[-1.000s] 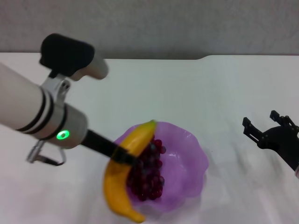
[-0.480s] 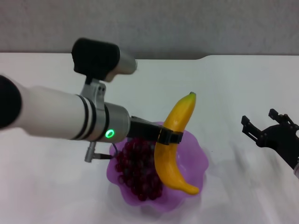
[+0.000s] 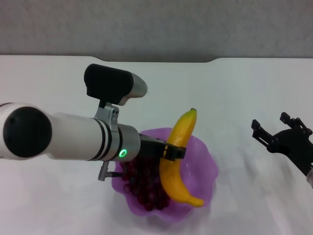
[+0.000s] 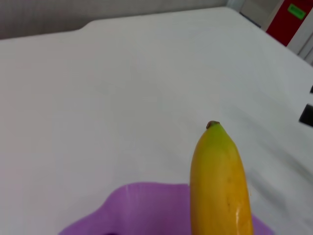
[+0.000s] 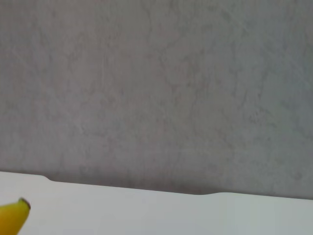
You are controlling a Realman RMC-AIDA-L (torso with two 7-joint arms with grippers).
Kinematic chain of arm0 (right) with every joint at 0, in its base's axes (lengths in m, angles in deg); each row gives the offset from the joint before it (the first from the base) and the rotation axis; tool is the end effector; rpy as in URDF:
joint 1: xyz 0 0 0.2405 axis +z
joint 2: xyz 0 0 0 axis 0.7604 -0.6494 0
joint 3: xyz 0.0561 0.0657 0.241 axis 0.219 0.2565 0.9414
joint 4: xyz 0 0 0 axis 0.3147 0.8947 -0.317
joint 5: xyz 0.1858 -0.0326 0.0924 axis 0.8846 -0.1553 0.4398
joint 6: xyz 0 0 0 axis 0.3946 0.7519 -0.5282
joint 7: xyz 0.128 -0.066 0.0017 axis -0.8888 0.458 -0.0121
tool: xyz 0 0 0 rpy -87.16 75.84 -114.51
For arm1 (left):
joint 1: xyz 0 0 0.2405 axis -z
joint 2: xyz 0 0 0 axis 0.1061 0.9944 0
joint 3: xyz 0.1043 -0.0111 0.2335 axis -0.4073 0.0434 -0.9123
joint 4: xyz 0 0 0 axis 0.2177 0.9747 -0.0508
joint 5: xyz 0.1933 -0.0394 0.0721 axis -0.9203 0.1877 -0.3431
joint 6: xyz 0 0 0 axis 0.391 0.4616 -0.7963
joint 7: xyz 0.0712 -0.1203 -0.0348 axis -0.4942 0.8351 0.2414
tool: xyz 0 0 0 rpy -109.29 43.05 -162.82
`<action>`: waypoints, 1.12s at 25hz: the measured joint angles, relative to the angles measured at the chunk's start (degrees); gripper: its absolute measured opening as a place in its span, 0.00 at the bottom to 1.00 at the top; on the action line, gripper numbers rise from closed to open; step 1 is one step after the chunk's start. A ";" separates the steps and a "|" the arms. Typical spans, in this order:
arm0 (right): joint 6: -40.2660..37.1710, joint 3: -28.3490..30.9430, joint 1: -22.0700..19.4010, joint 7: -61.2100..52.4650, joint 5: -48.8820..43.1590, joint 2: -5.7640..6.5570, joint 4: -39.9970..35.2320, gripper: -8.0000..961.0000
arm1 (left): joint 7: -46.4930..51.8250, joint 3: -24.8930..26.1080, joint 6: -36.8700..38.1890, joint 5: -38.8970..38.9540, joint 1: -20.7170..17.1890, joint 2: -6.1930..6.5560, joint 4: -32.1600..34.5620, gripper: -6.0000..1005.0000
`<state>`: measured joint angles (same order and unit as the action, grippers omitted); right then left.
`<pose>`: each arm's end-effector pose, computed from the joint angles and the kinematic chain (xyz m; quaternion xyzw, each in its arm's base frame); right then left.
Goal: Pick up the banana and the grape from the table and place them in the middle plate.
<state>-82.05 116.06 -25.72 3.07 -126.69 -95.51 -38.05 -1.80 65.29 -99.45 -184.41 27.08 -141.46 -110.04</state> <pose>0.3289 0.3347 -0.0433 -0.7716 0.2789 0.2490 0.5147 -0.1538 0.3700 -0.0974 -0.8821 -0.4071 -0.0454 0.2328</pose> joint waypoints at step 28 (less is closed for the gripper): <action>0.78 -0.07 1.31 -0.04 -0.04 -0.07 0.86 0.92 | -11.45 9.21 27.19 -7.30 -22.61 0.35 -16.05 0.89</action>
<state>-81.27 115.99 -24.42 3.02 -126.73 -95.59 -37.19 -13.25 74.50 -72.26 -191.71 4.46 -141.10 -126.09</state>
